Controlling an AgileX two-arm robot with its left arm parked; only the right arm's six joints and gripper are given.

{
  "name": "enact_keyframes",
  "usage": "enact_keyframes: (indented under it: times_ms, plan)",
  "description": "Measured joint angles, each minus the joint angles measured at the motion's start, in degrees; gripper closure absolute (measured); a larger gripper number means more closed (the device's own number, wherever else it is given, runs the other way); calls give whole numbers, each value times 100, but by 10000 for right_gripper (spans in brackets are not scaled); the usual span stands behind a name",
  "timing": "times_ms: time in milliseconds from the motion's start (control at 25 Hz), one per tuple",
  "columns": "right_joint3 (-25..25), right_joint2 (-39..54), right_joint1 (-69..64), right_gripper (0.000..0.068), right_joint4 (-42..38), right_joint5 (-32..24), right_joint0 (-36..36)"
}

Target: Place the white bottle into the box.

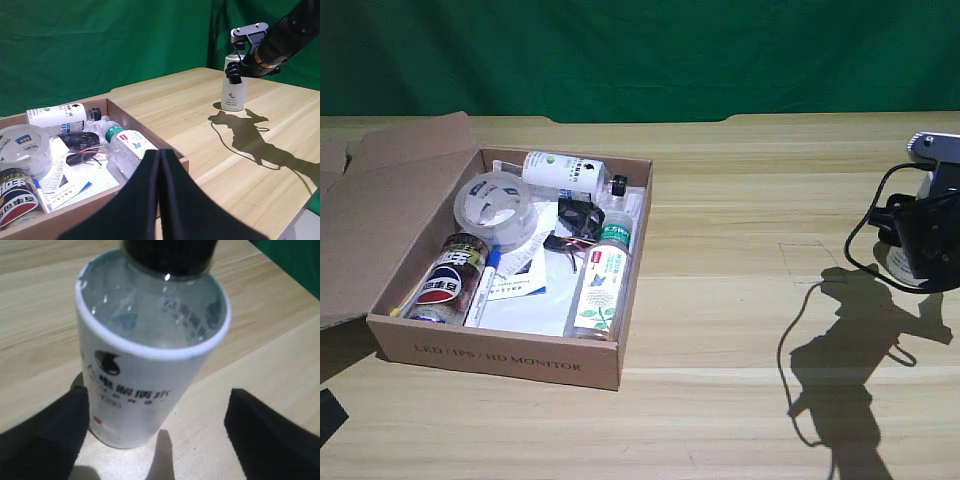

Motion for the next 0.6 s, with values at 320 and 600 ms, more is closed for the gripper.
enact_keyframes:
  times_ms: [320, 600]
  plan:
    - [-164, -813, 1273, 3, 520, 242, -117]
    - [-170, -1220, 1542, 82, 276, 242, -528]
